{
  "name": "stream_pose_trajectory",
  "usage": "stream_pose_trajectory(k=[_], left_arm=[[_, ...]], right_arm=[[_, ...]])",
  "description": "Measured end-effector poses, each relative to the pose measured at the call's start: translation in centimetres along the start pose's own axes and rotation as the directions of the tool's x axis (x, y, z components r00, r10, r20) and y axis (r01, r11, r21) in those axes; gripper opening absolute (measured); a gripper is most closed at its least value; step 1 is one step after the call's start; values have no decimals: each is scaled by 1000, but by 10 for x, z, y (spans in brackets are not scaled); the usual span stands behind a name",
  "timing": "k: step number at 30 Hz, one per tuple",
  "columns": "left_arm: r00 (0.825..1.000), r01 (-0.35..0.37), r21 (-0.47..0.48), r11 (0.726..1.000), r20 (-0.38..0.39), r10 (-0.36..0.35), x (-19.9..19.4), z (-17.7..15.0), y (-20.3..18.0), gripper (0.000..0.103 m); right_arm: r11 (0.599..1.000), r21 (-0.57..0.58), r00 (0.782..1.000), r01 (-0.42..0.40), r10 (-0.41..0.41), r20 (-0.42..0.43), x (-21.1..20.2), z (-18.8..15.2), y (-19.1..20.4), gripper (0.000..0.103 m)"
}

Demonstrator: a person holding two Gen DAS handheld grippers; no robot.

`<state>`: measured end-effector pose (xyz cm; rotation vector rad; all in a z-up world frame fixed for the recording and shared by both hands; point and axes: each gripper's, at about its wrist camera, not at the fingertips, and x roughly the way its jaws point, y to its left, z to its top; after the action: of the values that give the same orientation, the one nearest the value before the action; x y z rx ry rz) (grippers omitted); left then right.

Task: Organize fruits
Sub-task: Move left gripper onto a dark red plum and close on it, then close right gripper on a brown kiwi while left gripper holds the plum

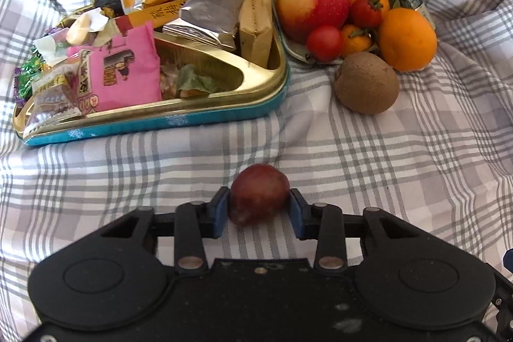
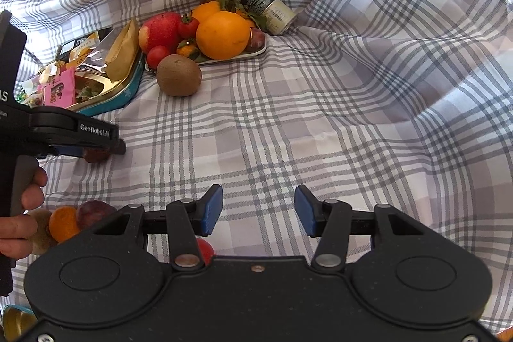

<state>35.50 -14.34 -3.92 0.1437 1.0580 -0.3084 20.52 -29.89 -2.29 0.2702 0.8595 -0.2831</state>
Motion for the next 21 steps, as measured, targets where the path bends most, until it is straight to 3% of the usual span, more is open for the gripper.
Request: stream_pose_trajectory(k=[4,16,21], left_arm=[[1000,16,-43,999,5,-15,-5,-1,14,37],[992,-124,-98,987,5,125,-17,-5,75,37],[993,-119,-129,984,7,121,-14,-11,92,39]], right_arm=[[1000,-8,1000,0,0,5,-1,1,3,57],[998,-37,998,-48,49,38,7,15,25,57],[996,-55,996,-65,69,61,20,31,38,57]])
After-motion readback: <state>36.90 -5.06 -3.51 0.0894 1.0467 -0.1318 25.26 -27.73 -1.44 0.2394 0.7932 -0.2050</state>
